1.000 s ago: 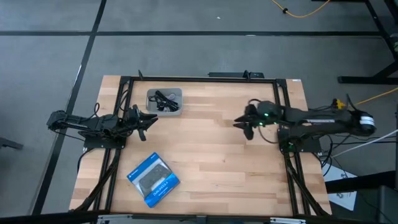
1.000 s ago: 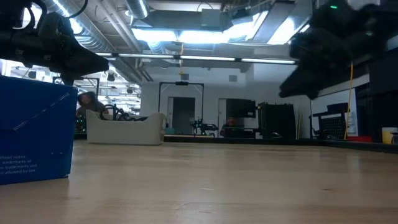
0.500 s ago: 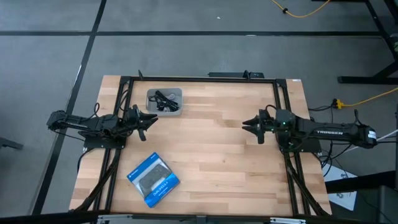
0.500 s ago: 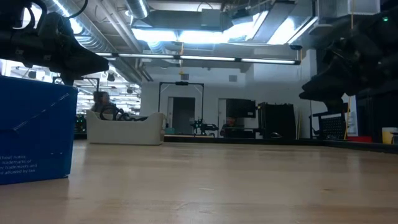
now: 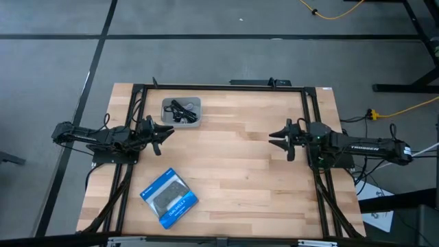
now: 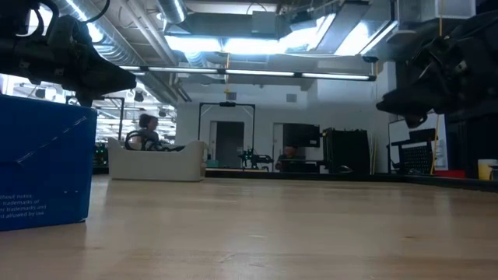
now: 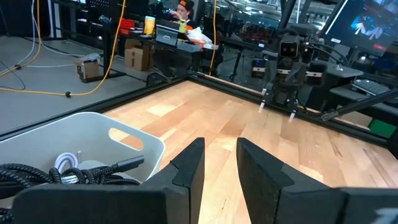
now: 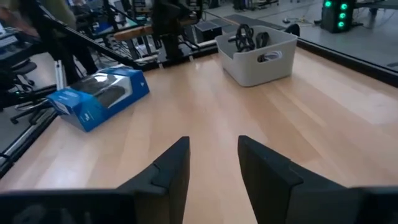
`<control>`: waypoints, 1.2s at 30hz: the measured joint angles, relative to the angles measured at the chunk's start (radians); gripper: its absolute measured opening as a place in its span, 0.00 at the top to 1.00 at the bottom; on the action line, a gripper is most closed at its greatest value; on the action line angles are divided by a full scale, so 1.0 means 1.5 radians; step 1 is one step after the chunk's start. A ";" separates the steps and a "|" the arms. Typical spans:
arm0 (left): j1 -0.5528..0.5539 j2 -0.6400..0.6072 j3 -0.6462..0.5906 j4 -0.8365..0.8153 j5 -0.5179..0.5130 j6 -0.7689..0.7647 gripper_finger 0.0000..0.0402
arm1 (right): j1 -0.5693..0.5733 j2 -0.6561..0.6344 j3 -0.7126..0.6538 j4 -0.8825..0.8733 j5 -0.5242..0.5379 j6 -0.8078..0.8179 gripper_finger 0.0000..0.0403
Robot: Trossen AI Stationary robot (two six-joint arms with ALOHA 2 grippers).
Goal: Pick and place USB-C Cables
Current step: Return to Home Position
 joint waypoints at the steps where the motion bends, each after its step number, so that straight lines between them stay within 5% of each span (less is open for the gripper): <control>1: 0.000 0.000 0.000 0.000 0.000 0.000 0.78 | 0.003 -0.004 0.000 -0.001 0.000 -0.002 0.65; 10: 0.000 0.000 0.000 0.000 0.000 0.000 0.79 | 0.022 -0.021 0.000 -0.016 0.000 0.000 0.65; 20: 0.000 0.000 0.000 0.000 0.000 0.000 0.79 | 0.093 -0.209 0.001 -0.078 0.075 -0.002 0.65; 28: 0.000 0.000 0.000 0.001 0.000 0.000 0.79 | 0.178 -0.209 0.001 -0.077 0.076 0.000 0.65; 36: 0.000 0.000 0.000 0.001 0.000 0.000 0.79 | 0.176 -0.209 0.001 -0.077 0.076 0.000 0.65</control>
